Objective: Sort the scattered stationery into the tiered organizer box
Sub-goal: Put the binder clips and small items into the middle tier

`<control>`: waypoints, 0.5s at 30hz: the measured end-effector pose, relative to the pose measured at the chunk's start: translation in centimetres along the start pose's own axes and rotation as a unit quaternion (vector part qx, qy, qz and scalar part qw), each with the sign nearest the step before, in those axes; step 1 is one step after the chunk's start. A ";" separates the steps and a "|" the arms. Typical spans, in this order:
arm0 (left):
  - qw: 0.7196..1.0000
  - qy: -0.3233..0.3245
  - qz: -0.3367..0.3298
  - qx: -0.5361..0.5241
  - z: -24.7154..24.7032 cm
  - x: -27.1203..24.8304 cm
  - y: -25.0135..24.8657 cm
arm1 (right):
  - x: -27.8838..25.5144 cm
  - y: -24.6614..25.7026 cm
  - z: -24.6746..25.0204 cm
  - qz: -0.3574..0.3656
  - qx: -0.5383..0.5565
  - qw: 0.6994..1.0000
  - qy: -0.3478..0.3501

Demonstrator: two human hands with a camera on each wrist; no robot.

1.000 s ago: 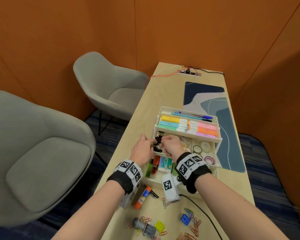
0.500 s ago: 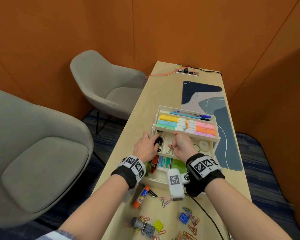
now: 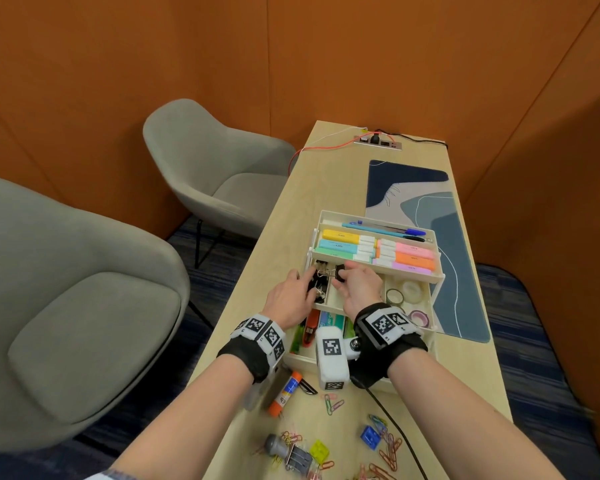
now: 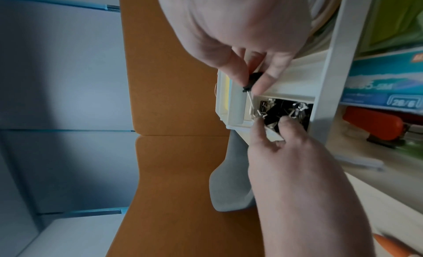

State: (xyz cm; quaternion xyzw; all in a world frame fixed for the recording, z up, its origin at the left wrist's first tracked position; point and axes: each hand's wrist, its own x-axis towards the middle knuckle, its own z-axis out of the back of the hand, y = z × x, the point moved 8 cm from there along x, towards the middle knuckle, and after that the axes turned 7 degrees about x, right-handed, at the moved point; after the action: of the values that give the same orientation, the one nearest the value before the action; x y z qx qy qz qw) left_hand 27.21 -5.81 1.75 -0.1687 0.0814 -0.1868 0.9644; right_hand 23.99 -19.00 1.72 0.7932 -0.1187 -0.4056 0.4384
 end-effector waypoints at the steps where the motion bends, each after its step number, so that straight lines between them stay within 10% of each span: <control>1: 1.000 -0.018 0.004 -0.020 0.2 -0.3 0.1 | 0.0 -0.1 -0.1 0.000 0.009 1.000 0.000; 15: 0.990 -0.111 -0.045 0.076 0.3 -1.8 -1.8 | -1.3 -0.9 -1.7 -0.011 -0.026 0.999 0.043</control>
State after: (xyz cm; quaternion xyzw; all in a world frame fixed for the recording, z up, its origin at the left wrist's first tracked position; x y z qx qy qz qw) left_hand 25.03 -6.56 2.87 -0.1181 -0.0483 -0.2162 0.9680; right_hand 24.27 -16.78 2.14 0.7996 -0.0803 -0.3792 0.4587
